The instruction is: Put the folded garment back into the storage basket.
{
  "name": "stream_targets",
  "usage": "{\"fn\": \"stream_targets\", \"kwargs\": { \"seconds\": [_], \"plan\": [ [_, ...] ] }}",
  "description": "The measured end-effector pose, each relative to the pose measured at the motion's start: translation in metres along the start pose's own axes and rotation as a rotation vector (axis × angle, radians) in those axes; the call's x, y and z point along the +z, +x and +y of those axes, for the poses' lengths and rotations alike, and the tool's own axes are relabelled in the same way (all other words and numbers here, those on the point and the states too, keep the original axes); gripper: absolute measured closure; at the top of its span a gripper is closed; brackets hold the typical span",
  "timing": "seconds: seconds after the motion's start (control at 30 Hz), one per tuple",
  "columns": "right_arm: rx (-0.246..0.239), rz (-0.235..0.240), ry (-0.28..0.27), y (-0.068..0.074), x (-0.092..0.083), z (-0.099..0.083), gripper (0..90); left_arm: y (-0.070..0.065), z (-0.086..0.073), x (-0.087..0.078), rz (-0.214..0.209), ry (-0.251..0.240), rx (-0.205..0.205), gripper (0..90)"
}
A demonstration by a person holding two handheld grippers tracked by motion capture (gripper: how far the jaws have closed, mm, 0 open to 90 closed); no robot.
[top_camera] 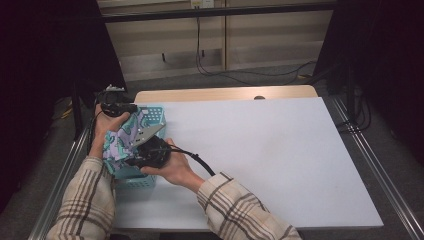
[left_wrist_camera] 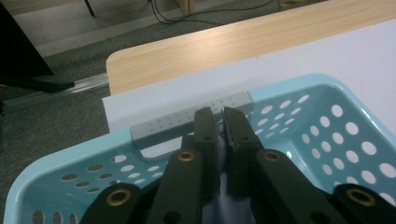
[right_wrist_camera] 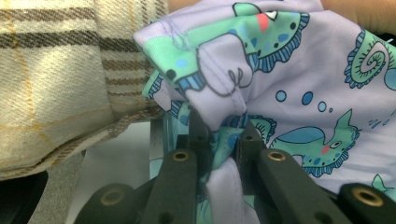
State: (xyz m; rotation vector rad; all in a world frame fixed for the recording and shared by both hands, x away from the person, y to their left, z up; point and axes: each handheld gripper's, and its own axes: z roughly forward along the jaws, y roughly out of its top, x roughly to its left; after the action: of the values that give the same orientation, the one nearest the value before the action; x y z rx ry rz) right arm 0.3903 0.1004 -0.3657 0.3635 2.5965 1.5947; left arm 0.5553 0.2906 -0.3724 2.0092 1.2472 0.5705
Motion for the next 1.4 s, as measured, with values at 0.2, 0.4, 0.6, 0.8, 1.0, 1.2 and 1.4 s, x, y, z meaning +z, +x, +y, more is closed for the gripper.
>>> {"fn": "stream_targets", "kwargs": {
  "seconds": [0.2,0.4,0.6,0.8,1.0,1.2,1.4],
  "plan": [
    [0.002,0.004,0.004,-0.001,0.004,-0.001,81.8,0.006,-0.003,-0.002,0.01,0.016,-0.005,84.8],
    [0.001,0.007,0.011,-0.001,0.008,-0.002,81.8,0.01,-0.006,-0.003,0.017,0.028,-0.013,84.7],
    [-0.001,0.015,0.023,0.0,0.012,-0.004,81.7,0.015,-0.01,-0.004,0.027,0.038,-0.012,84.6],
    [-0.003,0.021,0.036,0.002,0.017,-0.008,81.5,0.017,-0.013,-0.003,0.051,0.055,0.005,84.5],
    [-0.01,0.021,0.048,0.002,0.021,-0.009,81.3,0.022,-0.016,-0.003,0.044,0.073,0.009,84.3],
    [-0.019,0.014,0.062,0.002,0.025,-0.01,81.1,0.024,-0.019,-0.002,0.056,0.069,0.013,84.0],
    [-0.022,-0.002,0.089,-0.002,0.032,-0.008,81.2,0.028,-0.017,0.0,0.06,0.058,0.017,83.8]
  ]
}}
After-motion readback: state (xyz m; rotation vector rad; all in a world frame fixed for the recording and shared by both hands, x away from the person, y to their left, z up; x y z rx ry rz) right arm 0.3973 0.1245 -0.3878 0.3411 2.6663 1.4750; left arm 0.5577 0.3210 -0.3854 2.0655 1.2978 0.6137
